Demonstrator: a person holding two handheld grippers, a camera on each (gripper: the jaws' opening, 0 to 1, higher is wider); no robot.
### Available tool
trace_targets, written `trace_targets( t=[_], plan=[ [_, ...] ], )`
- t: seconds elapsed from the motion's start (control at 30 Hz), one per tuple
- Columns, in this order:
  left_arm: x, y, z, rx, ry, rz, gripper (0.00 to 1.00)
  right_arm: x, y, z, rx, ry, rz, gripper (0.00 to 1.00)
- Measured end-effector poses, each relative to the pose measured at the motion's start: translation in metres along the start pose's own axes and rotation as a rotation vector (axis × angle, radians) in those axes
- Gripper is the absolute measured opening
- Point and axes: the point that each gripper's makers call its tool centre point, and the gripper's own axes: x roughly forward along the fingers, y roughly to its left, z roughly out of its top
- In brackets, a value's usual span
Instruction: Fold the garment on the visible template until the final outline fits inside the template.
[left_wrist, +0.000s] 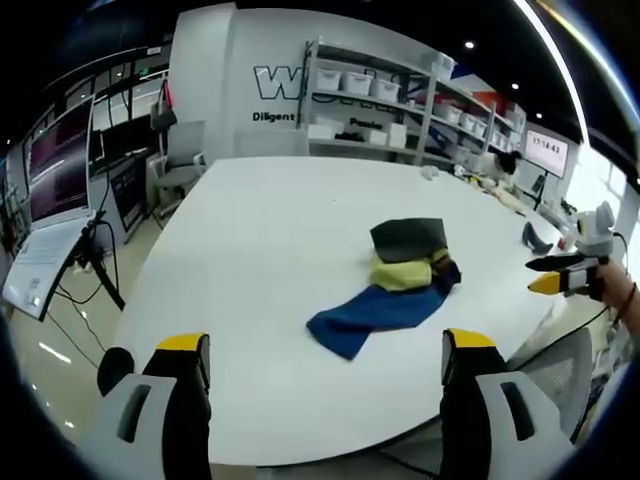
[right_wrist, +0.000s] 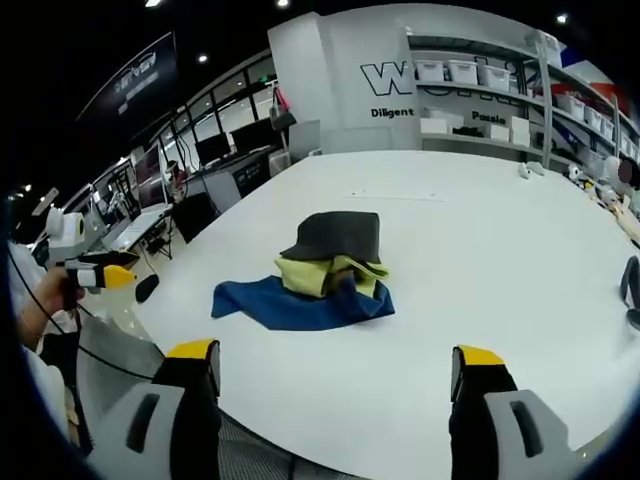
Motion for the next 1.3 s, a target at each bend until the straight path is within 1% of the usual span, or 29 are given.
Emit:
trace_targets(
  t=[0.57, 1.1, 1.17, 1.3],
  plan=[
    [0.001, -0.004, 0.001, -0.004, 0.004, -0.002, 0.90, 0.007, 0.002, 0.008, -0.004, -0.011, 0.009, 0.93],
    [0.002, -0.006, 0.004, -0.002, 0.005, -0.005, 0.89, 0.008, 0.001, 0.007, 0.003, -0.010, 0.008, 0.92],
    [0.003, -0.007, 0.004, -0.004, 0.003, -0.009, 0.89, 0.009, 0.001, 0.008, 0.000, -0.010, 0.007, 0.91],
    [0.005, -0.008, 0.003, -0.004, 0.010, -0.009, 0.88, 0.009, 0.001, 0.014, -0.011, -0.033, 0.004, 0.88]
  ],
)
